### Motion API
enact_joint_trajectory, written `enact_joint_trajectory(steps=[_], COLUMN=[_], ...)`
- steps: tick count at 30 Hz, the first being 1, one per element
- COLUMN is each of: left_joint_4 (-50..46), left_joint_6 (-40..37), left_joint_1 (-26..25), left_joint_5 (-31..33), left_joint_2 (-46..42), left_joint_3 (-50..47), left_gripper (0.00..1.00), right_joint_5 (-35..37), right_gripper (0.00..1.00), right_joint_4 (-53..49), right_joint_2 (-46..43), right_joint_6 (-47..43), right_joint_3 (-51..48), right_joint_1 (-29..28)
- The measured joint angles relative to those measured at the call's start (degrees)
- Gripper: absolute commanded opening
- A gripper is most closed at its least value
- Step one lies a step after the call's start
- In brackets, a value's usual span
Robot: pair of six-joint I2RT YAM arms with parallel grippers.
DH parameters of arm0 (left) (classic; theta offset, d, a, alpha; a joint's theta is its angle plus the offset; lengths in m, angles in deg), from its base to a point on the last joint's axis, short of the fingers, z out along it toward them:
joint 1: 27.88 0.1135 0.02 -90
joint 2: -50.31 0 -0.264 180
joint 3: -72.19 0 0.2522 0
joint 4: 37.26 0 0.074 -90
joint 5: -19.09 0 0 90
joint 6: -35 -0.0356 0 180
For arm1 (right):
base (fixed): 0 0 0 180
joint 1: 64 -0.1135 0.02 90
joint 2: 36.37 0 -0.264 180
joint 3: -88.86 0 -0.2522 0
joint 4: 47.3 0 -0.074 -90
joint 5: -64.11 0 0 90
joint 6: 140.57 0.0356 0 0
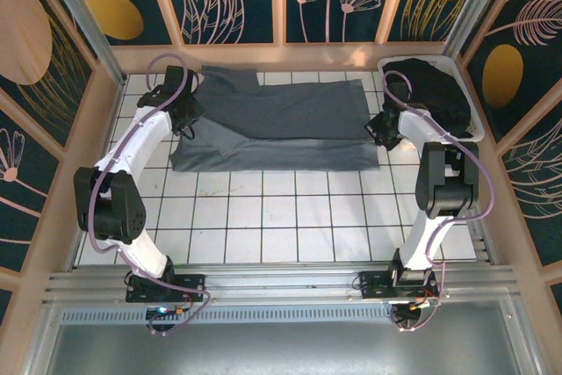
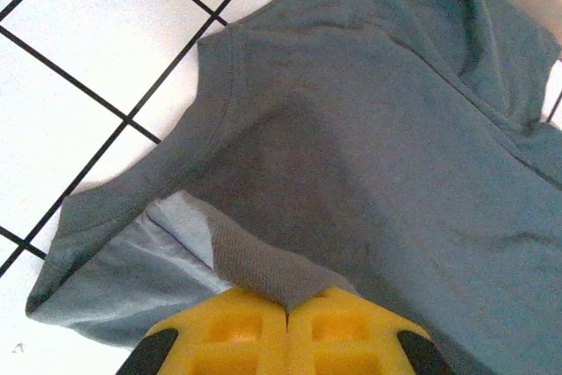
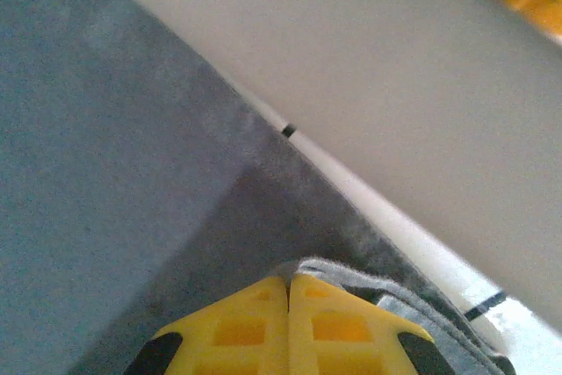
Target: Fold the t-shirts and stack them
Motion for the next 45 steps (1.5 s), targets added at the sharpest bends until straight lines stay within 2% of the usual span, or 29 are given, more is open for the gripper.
enact_joint_trajectory(steps=[10,11,12,14,15,17,20,23,25,28,30,38,41,45], left_joint_4=[1.29,1.44,1.46,1.44,1.42,1.27,1.68,2.05,2.75,3.85,4.46,8.81,11.43,16.41], left_joint_6=[-1.46,-1.81,-2.4,-3.65,-3.91,-4.57,-5.14,-4.98,-4.17,-2.62,-2.08,0.79,2.27,4.81], left_joint_1=[1.01,1.22,1.49,2.01,2.29,2.64,3.02,2.99,2.99,3.02,3.02,4.52,5.57,8.11], left_joint_5=[0.2,0.07,-0.02,-0.13,-0.11,0.28,0.26,-0.28,-1.84,-5.14,-6.91,-10.49,-10.78,-11.85], left_joint_2=[7.63,8.59,9.7,11.52,12.26,12.74,11.76,8.13,6.03,5.25,6.27,14.93,13.66,8.11], left_joint_3=[3.34,4.15,5.18,7.06,7.91,8.33,5.99,-1.31,-6.19,-10.73,-11.21,-10.03,-12.59,-21.31], left_gripper=[0.0,0.08,0.18,0.54,0.65,0.69,0.67,0.57,0.48,0.32,0.26,0.21,0.2,0.19], right_joint_5=[-0.5,-0.63,-0.92,-1.29,-1.27,-0.81,-0.04,1.2,1.57,1.44,1.09,0.61,0.68,1.31], right_gripper=[0.0,0.08,0.21,0.39,0.47,0.62,0.64,0.61,0.52,0.31,0.25,0.24,0.25,0.25], right_joint_4=[-0.04,-0.09,-0.2,-0.33,-0.46,-0.68,-0.66,-0.72,-0.48,0.63,1.73,4.13,4.17,4.33], right_joint_2=[4.24,4.83,5.55,6.69,7.08,6.75,3.96,-2.03,-6.1,-9.07,-8.68,-1.14,1.51,2.12], right_joint_6=[-2.29,-2.82,-3.52,-4.98,-6.03,-7.89,-10.32,-11.56,-11.93,-12.39,-12.55,-13.2,-13.55,-13.77], right_joint_3=[4.31,5.11,6.1,7.8,8.63,9.01,6.4,0.74,-2.8,-6.36,-7.52,-7.96,-7.96,-8.0], right_joint_1=[-0.04,-0.04,-0.04,-0.04,-0.07,-0.31,-1.07,-2.4,-3.43,-4.66,-5.16,-5.73,-6.8,-8.33])
